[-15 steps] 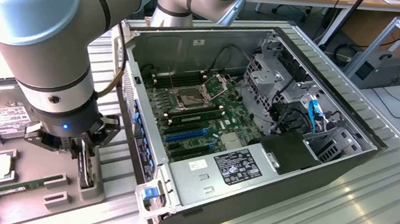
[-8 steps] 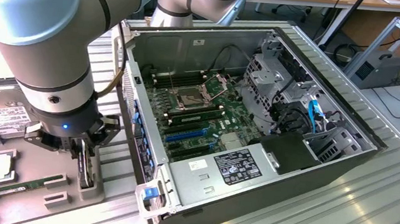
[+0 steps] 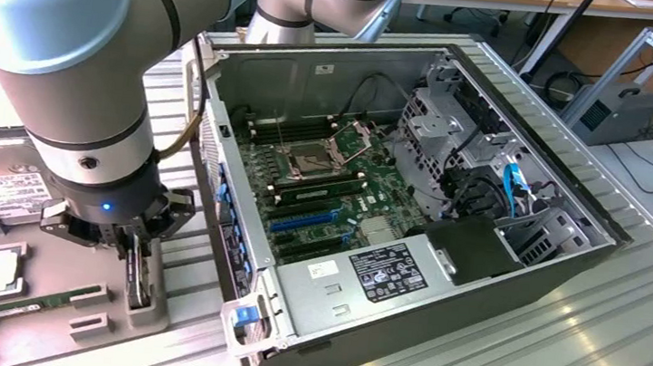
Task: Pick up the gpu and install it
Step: 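Pick up the gpu and move the gpu toward the slot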
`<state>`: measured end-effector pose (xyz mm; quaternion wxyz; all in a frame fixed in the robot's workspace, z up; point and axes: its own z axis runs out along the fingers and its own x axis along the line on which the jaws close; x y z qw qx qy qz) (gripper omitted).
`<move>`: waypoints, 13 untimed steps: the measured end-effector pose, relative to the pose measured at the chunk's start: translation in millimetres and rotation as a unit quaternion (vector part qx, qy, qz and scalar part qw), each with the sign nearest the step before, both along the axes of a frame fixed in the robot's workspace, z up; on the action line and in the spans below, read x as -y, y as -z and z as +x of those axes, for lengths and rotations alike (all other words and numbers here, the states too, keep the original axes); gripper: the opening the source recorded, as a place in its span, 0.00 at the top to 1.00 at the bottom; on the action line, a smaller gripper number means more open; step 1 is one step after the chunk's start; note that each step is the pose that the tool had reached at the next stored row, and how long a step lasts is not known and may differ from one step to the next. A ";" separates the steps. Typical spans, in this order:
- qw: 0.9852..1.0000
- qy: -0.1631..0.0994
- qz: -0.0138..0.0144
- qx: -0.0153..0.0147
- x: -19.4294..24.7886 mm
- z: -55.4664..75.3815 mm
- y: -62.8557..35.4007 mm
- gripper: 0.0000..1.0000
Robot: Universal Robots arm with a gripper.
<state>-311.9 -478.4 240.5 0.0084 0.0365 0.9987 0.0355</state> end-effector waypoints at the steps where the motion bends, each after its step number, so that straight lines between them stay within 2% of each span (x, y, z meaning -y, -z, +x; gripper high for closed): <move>1: 1.000 0.000 0.000 0.000 0.0 0.0 0.0 0.73; 3: 1.000 0.000 0.000 0.000 0.0 0.0 0.0 0.73; 5: 1.000 -0.013 0.000 0.000 0.0 0.0 0.0 0.73; 10: 1.000 -0.013 0.000 0.000 0.0 0.0 -2.4 0.73; 12: 1.000 -0.013 0.001 0.000 0.0 0.0 -11.2 0.73; 13: 1.000 -0.013 0.002 0.000 0.0 0.0 -21.3 0.73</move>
